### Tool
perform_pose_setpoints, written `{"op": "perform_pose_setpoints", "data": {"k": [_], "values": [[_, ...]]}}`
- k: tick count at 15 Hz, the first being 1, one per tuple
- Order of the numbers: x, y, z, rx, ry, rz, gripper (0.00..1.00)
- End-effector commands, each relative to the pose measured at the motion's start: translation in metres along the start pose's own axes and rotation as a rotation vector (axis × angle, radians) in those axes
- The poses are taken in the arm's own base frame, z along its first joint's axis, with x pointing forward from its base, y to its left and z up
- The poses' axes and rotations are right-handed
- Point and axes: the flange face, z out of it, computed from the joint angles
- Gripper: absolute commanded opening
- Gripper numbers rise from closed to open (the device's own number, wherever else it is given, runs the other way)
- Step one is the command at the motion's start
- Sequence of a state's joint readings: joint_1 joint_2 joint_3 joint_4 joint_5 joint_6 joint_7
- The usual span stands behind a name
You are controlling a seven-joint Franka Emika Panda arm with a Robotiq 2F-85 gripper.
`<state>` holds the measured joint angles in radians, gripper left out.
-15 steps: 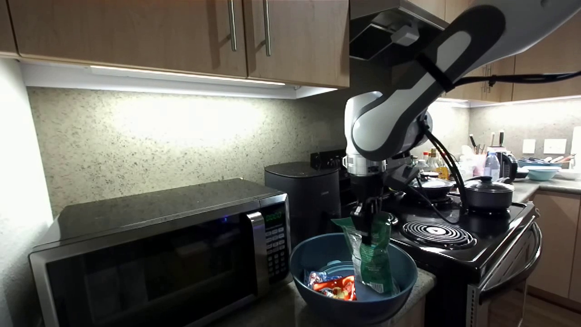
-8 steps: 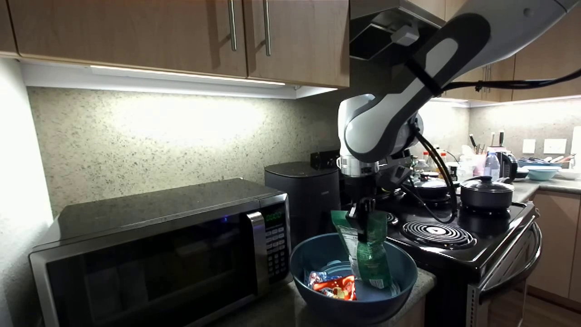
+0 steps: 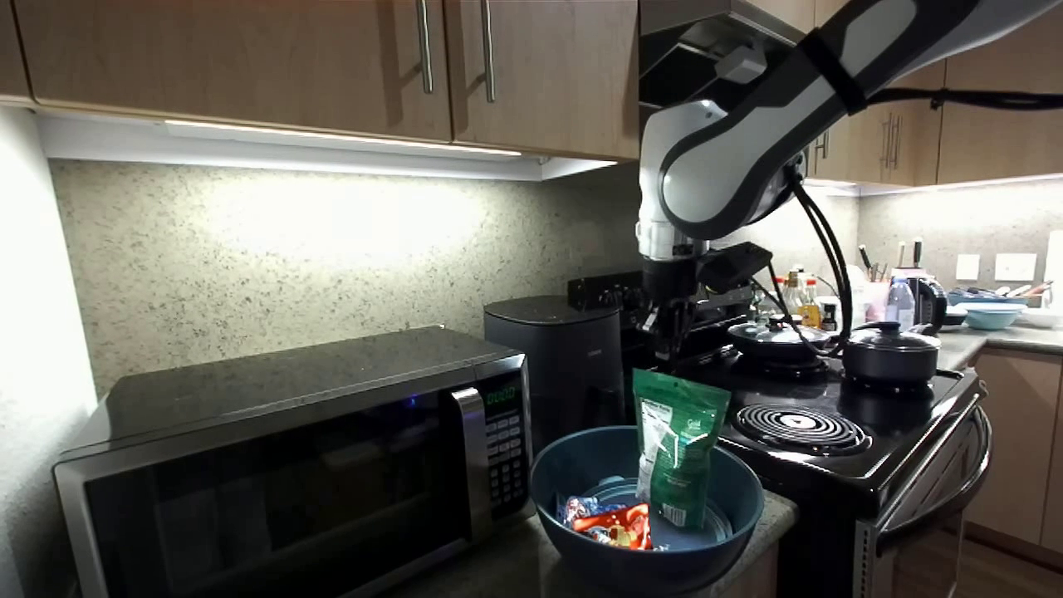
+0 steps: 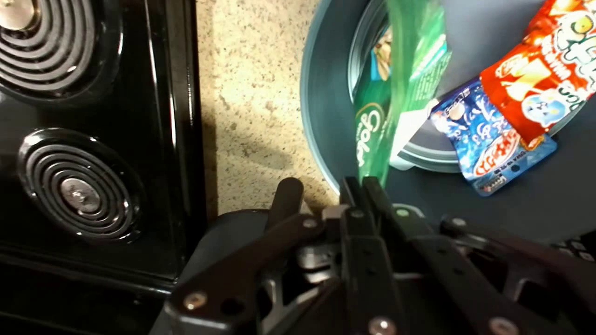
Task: Remove the green, red and blue sachets from the bowl, respectively
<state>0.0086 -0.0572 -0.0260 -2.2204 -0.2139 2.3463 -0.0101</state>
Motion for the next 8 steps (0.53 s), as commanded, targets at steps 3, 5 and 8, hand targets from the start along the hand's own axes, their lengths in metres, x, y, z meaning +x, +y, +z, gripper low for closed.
{"op": "perform_pose_setpoints", "data": {"k": [3,5,8], "values": [[-0.0208,0.0143,-0.016,-0.021,0.033,0.054,0.06],[-0.0125,0.0148,-0.0167,-0.009,0.021,0.044,0.06],[-0.0132,0.0096,-0.0141,-0.008,0.016,0.036,0.48]]}}
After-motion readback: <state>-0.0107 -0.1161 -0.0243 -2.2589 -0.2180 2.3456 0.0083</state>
